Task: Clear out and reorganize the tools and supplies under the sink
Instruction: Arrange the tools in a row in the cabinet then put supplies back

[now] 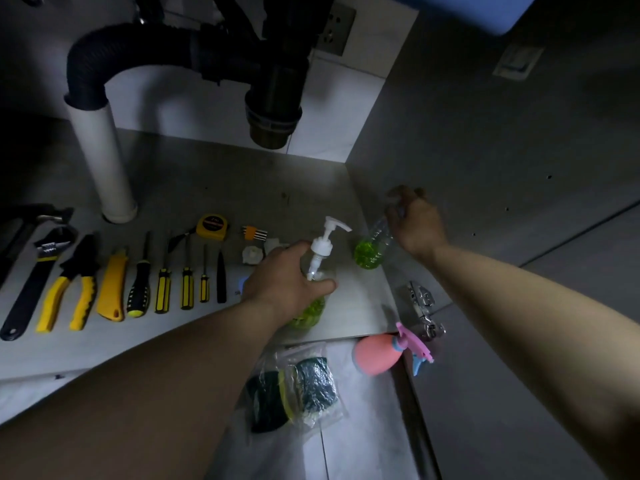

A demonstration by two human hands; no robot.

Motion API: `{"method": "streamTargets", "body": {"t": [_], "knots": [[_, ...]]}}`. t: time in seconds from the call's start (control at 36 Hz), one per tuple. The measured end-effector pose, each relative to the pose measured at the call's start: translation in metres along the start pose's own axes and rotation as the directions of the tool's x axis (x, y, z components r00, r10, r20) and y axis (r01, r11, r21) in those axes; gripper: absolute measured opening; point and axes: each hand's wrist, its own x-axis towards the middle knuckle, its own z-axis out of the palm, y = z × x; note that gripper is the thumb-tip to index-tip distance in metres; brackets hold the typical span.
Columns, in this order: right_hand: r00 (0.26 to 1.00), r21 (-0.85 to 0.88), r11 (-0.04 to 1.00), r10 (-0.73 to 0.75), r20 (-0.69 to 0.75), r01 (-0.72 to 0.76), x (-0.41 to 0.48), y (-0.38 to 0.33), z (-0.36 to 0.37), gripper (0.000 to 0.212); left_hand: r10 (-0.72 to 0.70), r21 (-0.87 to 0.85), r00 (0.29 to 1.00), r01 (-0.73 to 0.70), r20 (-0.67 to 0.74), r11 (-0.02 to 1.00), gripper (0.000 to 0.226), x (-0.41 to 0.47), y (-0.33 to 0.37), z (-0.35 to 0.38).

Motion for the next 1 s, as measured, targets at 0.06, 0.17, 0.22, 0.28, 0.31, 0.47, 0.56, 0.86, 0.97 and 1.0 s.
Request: {"method": "streamTargets", "body": {"t": [0.06,0.17,0.22,0.28,0.31,0.47,0.56,0.86,0.97,1.0], "knots": [[0.995,0.209,0.978,0.005,0.095,-0.025,-0.008,-0.019,-0.011,0.017,-0.002,0.049,1.000,0.003,-0.013,0.999,0.064,0.001,0.005,-0.001],[0.906,0.513,0.839,-0.057,0.419,-0.184,-0.026,-0.052,-0.037,0.018,0.015,0.088,0.999,-0.012,-0.035,0.996,0.066,0.000,0.014,0.000],[0.853,0.448,0.884,-0.126,0.506,-0.135,-0.034,-0.059,-0.044,0.015,0.015,0.112,0.999,-0.011,-0.036,0.994,0.066,-0.002,0.017,0.001],[0.849,0.445,0.887,-0.136,0.511,-0.125,-0.037,-0.063,-0.047,0.012,0.019,0.119,0.999,-0.014,-0.039,0.993,0.067,-0.003,0.019,0.001],[0.853,0.464,0.873,-0.125,0.506,-0.148,-0.037,-0.064,-0.047,0.009,0.017,0.111,0.999,-0.013,-0.039,0.994,0.068,-0.004,0.020,0.001],[0.820,0.514,0.826,-0.120,0.560,-0.230,-0.038,-0.066,-0.043,0.025,0.030,0.064,0.998,-0.026,-0.055,0.998,0.072,-0.006,0.024,0.002],[0.860,0.529,0.835,-0.152,0.488,-0.153,-0.038,-0.069,-0.034,0.017,0.041,-0.011,0.998,-0.042,-0.054,0.999,0.074,-0.008,0.024,0.005],[0.986,0.356,0.932,0.006,0.169,-0.066,-0.009,-0.054,-0.006,0.005,-0.010,0.084,0.983,0.026,-0.182,0.996,0.034,-0.001,0.014,-0.013],[0.986,0.193,0.975,0.078,0.147,-0.106,-0.001,-0.050,0.018,0.006,-0.009,0.086,0.992,0.020,-0.127,0.996,0.023,-0.006,0.007,-0.015],[0.982,0.163,0.977,0.109,0.151,-0.134,0.001,-0.049,0.024,0.005,0.002,0.092,0.993,0.009,-0.121,0.996,0.022,-0.007,0.006,-0.015]]}}
